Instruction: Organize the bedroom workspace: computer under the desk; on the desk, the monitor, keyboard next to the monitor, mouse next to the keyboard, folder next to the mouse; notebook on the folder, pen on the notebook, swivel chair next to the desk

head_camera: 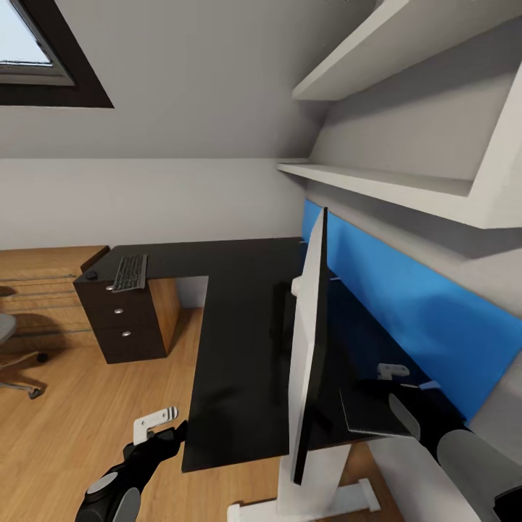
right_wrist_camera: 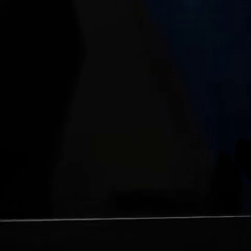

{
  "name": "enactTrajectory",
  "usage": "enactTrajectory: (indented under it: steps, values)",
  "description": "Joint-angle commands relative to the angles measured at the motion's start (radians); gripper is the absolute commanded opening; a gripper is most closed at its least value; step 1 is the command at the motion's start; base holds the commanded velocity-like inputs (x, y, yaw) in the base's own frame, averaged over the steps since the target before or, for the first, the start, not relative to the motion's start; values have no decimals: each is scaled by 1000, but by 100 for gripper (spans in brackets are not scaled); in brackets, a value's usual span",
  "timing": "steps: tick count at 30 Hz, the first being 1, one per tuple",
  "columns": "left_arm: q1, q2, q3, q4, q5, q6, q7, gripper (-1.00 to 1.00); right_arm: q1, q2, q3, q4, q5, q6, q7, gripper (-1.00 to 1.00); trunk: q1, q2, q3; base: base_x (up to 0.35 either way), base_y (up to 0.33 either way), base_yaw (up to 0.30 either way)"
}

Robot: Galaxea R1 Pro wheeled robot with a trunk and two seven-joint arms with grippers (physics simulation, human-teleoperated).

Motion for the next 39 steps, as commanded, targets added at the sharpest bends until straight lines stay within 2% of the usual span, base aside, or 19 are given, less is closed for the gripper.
enactTrajectory:
  steps: [1,12,37,39]
  values:
    - [-1,0,-1,-1,11,3,9,100,0,-1,10,16,-4,10,-2,100,0,-1,-1,-28,0,0]
    - [-1,0,-1,-1,11,3,9,100,0,-1,11,16,-4,10,-2,100,0,-1,-1,-95,0,0]
    - [-1,0,-1,0,11,4,9,100,0,-2,11,13,-4,5,-1,100,0,-1,-1,-4,0,0]
    - [-1,0,-1,0,11,3,9,100,0,-2,11,7,-4,0,0,100,-8,13,5,0,0,0]
